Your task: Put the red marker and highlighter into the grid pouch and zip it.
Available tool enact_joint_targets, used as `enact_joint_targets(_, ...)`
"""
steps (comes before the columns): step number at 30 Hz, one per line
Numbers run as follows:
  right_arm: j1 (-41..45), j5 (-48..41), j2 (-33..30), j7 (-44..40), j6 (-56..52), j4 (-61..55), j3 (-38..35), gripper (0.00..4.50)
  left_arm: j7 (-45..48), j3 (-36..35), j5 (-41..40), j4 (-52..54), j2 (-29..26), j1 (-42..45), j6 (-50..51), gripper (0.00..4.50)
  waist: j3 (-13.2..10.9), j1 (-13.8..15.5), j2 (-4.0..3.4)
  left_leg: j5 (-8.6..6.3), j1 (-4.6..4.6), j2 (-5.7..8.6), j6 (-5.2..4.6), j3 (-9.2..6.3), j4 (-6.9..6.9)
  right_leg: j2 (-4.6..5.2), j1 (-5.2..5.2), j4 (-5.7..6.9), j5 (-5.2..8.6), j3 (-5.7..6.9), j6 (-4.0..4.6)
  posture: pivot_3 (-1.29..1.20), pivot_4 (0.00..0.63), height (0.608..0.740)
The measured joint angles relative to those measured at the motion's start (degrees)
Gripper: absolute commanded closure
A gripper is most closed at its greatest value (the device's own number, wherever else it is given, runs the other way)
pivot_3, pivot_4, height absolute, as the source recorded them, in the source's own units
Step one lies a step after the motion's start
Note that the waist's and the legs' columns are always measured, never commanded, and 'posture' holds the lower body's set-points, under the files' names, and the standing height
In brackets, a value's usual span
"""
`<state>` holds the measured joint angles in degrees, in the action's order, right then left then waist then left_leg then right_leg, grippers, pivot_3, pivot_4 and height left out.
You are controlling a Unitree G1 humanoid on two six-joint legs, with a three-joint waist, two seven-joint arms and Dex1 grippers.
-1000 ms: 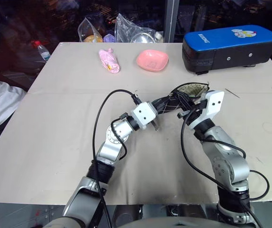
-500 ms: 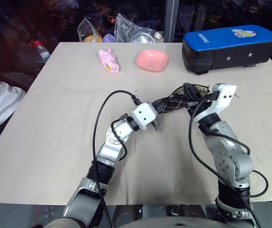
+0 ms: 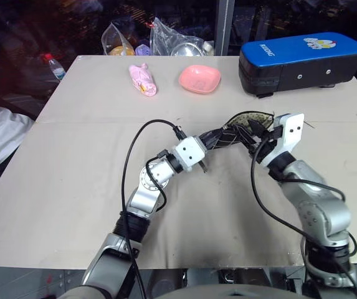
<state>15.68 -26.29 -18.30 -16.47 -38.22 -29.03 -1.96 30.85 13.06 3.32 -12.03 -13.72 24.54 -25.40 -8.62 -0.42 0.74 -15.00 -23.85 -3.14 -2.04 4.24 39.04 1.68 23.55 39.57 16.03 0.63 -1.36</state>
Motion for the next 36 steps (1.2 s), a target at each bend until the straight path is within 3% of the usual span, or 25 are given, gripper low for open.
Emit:
enact_joint_targets(3,2.6,2.1,-11.9,-5.3,-1.1,0.7,-0.3,2.73,0.2,0.1,0.7,-0.4,-0.9,0.0,-1.3,4.50,0.0,0.0,-0.01,-0.01,0.00,0.02,-0.01,0.01,-0.04,-0.01,0.00,-0.07,0.00,0.02,0.00,0.00,0.150,0.738)
enact_joint_targets(7,6.3,2.7,-15.4,-8.9,-1.6,2.2,-0.6,2.73,0.5,0.5,1.1,-0.8,-1.3,0.4,-2.1,4.50,0.0,-0.2,0.00,0.00,0.02,-0.01,-0.01,-0.05,-0.18,-0.10,0.00,-0.11,0.00,-0.10,0.00,0.00,0.150,0.738)
enact_joint_targets(11,10.3,6.6,-23.3,-14.8,-1.1,3.8,4.4,2.73,0.8,0.9,1.7,-1.2,-1.8,0.5,-3.7,4.50,0.0,-0.2,-0.03,0.00,0.01,-0.02,-0.01,0.00,-0.24,-0.06,0.00,-0.25,0.00,-0.11,0.00,0.00,0.150,0.738)
enact_joint_targets(16,12.3,12.5,-27.7,-21.0,2.4,4.3,12.2,2.73,1.0,1.1,2.2,-1.9,-1.7,0.7,-4.3,4.50,0.0,-0.1,-0.02,0.00,-0.02,-0.02,-0.01,0.00,-0.36,-0.04,-0.01,-0.44,-0.01,-0.11,0.00,0.00,0.150,0.738)
enact_joint_targets(36,15.7,21.8,-24.0,-28.6,9.2,8.2,17.7,2.73,1.5,2.3,4.3,-3.0,-2.6,1.1,-6.6,4.50,0.0,0.1,-0.03,0.05,-0.02,-0.01,0.09,0.03,-0.43,-0.01,-0.02,-0.56,-0.02,-0.03,0.00,0.00,0.150,0.738)
